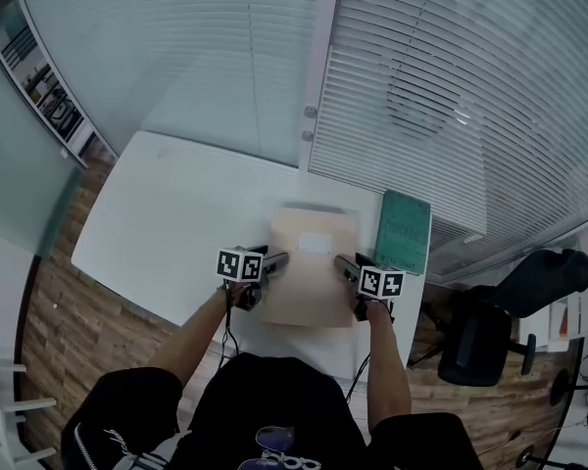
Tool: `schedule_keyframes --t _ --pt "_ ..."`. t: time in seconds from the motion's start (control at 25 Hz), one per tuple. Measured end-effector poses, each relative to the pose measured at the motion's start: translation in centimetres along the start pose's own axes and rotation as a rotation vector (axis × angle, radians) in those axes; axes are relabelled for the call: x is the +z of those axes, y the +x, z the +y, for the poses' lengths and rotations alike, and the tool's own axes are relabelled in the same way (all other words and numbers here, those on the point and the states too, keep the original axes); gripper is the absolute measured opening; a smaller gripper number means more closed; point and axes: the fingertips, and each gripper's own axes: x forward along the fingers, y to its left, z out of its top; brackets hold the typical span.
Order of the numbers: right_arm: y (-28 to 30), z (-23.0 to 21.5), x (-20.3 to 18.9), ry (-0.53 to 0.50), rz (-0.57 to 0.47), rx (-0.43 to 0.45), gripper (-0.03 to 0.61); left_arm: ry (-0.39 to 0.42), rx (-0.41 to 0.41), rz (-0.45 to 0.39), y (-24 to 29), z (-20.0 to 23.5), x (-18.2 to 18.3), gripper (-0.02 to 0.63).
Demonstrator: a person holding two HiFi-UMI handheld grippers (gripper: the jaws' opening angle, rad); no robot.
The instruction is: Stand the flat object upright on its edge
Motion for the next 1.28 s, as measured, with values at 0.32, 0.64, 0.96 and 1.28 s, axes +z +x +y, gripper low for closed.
schedule_keyframes --t 0.32,0.64,0.96,1.28 --pt "-1.2 0.4 0.6 0.005 -0.039 0.01 0.285 0.049 0.0 -0.017 -0.6 -1.2 1.0 0.295" --pt "-2.9 1.1 1.3 -0.007 -0.088 -0.002 0.285 0.117 -0.014 -0.032 -1.0 -2.4 2.3 0.295" --pt "-4.4 1.1 3.3 -0.019 -0.145 -0.014 0.285 0.176 -0.021 -0.08 -1.0 -3.7 5.0 0.295" --pt "-5.4 1.2 6.8 -0.085 -0.206 -0.047 0.279 0.225 -0.026 -0.122 -0.9 -4.5 7.8 0.295"
